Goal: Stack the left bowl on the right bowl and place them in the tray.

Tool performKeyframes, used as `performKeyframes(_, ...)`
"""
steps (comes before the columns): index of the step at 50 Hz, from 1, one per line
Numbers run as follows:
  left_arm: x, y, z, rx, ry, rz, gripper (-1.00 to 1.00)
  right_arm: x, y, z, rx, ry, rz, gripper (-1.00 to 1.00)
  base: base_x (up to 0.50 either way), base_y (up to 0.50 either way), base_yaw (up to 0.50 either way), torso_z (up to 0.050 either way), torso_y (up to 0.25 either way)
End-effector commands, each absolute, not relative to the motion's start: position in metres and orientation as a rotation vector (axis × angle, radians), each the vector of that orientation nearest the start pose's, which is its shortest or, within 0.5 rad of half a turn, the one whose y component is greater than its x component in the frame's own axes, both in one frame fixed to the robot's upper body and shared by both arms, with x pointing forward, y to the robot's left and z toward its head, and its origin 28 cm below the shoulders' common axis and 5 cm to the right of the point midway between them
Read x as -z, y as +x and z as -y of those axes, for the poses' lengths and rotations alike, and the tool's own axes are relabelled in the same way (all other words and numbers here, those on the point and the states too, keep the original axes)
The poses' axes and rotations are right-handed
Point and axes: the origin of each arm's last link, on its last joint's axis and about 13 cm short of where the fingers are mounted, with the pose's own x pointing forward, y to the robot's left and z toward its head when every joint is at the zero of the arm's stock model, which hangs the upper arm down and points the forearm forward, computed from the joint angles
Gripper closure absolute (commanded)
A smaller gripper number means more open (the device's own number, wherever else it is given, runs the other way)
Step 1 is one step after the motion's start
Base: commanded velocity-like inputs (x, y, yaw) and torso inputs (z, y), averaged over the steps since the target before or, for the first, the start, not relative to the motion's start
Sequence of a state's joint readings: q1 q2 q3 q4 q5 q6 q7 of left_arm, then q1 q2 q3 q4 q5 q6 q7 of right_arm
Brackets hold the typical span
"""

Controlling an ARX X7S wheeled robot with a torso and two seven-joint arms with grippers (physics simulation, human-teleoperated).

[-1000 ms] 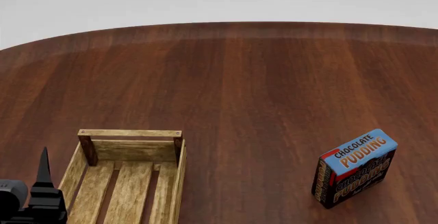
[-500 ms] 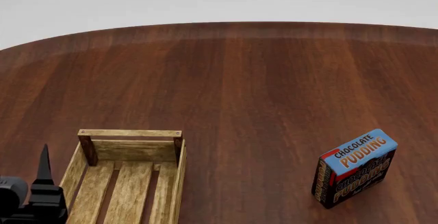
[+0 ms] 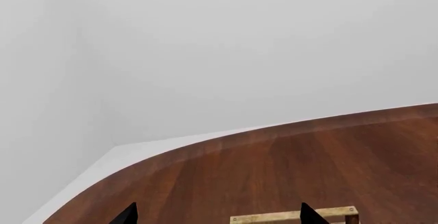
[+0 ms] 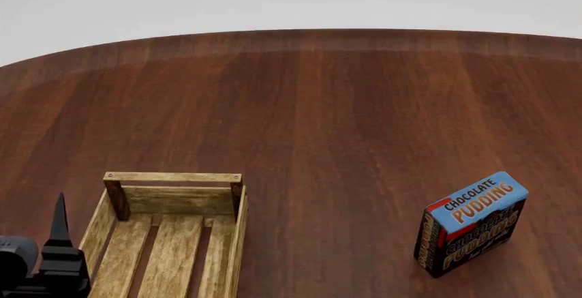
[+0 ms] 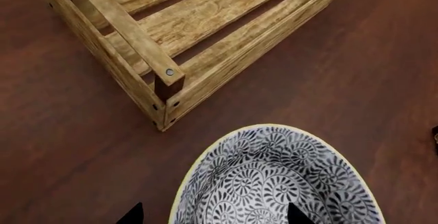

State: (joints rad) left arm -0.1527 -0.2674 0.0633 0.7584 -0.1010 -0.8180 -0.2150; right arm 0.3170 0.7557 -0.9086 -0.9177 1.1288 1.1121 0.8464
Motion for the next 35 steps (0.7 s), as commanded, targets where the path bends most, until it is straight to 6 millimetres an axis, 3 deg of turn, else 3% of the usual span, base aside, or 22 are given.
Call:
performKeyframes(1,-0.142,0.201,-0.233,-0.106,0.198,0.093,-1.00,-0.095,0.094,0.083,-0.666,-0.509,-0.637,-1.00,0.00,0.00,0.00,0.000,0.000)
performKeyframes(35,-0.142,0.200,-0.234,-0.110,0.196,0.095,-1.00,-0.073,0.103,0.075,-0.683,-0.472,-0.673,-1.00,0.00,0.00,0.00,0.000,0.000)
